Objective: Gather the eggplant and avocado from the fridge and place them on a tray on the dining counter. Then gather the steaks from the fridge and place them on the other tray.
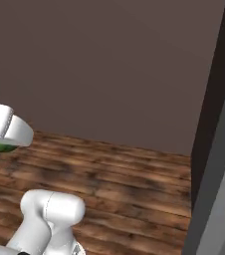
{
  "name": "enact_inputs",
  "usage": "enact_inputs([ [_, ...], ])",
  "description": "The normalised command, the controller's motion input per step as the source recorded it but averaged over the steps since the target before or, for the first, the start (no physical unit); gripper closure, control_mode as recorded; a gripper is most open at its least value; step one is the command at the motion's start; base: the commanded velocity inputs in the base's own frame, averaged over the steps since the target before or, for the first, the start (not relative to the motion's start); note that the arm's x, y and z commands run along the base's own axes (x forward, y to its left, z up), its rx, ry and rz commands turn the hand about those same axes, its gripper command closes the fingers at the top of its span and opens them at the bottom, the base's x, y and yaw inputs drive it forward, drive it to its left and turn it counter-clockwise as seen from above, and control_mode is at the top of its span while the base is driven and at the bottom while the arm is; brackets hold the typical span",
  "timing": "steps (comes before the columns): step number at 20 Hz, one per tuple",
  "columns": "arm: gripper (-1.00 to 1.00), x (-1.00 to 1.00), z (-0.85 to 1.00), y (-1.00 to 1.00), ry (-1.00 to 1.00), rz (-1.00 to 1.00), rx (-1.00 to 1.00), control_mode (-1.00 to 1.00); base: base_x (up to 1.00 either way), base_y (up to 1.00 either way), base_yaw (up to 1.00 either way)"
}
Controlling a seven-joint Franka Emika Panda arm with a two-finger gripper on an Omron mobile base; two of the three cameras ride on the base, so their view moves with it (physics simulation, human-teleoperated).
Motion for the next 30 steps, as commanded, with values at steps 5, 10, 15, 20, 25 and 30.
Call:
enact_inputs([
  [5, 1.0, 0.0, 0.0, 0.0, 0.0, 0.0, 0.0, 1.0, 1.0, 0.0, 0.23],
  [10, 1.0, 0.0, 0.0, 0.0, 0.0, 0.0, 0.0, 1.0, 1.0, 0.01, 0.48],
  [15, 1.0, 0.0, 0.0, 0.0, 0.0, 0.0, 0.0, 1.0, 0.9, -0.06, 0.81],
  [20, 1.0, 0.0, 0.0, 0.0, 0.0, 0.0, 0.0, 1.0, 0.99, -0.17, 0.75],
  [25, 1.0, 0.0, 0.0, 0.0, 0.0, 0.0, 0.0, 1.0, 1.0, -0.2, 0.74],
  [30, 1.0, 0.0, 0.0, 0.0, 0.0, 0.0, 0.0, 1.0, 1.0, -0.18, 0.75],
])
